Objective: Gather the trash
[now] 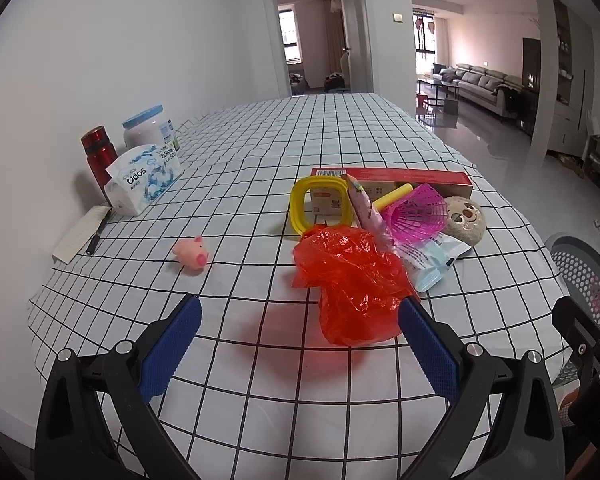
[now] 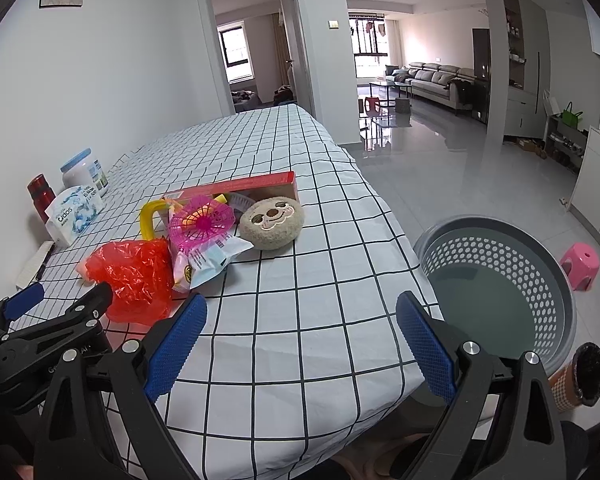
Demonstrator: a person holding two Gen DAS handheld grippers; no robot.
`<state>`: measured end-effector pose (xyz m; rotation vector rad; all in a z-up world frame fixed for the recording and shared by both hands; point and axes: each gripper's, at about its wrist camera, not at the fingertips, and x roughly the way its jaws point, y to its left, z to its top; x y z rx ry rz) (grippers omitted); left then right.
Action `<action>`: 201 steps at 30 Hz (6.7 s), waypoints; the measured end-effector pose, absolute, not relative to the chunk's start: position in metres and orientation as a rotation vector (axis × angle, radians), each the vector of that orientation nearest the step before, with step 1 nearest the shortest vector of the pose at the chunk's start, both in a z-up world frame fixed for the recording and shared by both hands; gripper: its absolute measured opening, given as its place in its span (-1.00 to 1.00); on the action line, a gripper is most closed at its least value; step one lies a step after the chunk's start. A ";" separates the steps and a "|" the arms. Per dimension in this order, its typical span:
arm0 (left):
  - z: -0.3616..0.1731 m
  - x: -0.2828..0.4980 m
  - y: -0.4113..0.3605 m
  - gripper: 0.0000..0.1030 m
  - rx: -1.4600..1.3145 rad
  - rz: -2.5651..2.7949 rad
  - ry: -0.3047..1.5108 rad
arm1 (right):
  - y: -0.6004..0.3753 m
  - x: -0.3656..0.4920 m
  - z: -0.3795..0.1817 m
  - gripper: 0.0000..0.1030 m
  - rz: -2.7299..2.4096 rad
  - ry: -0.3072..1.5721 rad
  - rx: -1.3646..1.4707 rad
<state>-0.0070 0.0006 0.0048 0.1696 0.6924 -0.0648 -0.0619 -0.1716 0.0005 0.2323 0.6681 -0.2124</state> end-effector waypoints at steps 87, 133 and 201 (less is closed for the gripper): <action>-0.010 0.071 0.141 0.88 -0.023 0.179 0.755 | -0.186 -0.019 -0.028 0.77 -0.156 0.705 0.257; -0.023 0.133 0.132 -0.20 0.028 0.042 0.776 | -0.195 0.039 -0.043 0.77 -0.198 0.781 0.229; 0.011 0.037 -0.051 -0.20 0.160 -0.399 0.650 | -0.263 -0.009 -0.042 0.14 -0.285 0.775 0.296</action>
